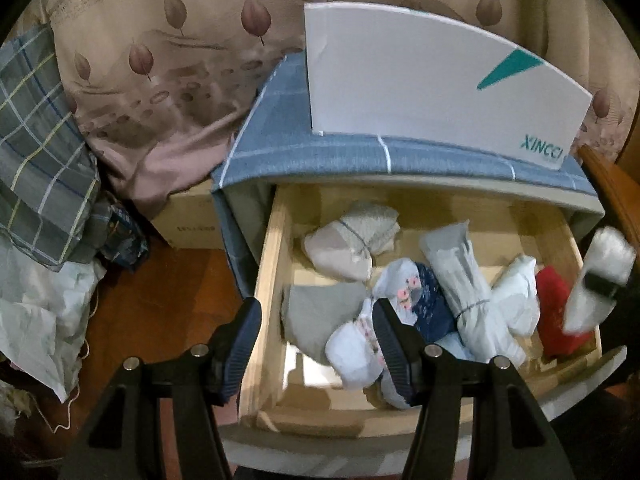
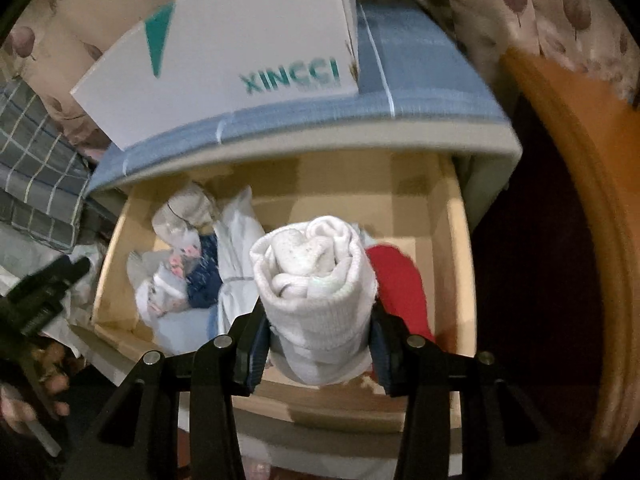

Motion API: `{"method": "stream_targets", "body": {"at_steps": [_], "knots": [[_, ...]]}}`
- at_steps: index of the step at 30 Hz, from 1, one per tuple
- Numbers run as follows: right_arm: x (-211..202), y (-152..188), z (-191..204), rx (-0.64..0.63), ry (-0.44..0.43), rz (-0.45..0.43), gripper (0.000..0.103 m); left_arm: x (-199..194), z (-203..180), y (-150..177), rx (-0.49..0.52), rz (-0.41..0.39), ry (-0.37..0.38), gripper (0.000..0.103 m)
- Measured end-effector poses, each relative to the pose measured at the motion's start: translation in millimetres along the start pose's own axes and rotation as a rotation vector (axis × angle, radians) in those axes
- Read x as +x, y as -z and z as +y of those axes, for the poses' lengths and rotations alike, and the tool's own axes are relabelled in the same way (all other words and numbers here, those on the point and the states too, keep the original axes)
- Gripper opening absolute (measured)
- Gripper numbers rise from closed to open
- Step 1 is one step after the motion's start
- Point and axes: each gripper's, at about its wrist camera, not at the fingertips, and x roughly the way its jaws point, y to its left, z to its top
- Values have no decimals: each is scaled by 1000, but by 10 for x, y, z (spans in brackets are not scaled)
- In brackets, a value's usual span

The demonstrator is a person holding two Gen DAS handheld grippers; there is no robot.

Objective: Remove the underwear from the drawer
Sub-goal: 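Lift the white rolled underwear out of the drawer with the right gripper, then lower the white roll into the shoebox and open the right gripper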

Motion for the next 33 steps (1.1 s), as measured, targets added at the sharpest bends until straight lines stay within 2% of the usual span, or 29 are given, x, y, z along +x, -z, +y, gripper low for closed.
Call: {"method": "stream_targets", "body": {"at_steps": [10,13,19,26,33], "knots": [[-751,-573,162,-58,-1,-164,40,-24,15,110,-23,-8,-29,59],[-1023,-856,187,-68,2,-217,40,-10,42,117,-36,-2,-24,59],[-1208,-1453,401,-91,24,-282,40,16,67,126,-62,9,-23,59],[-1042,-1960,597,-108,37,-255,40,45,93,129,-81,23,-16,59],[-468,-2193,697,-131,96,-112,40,62,70,124,-74,24,-9,59]]}}
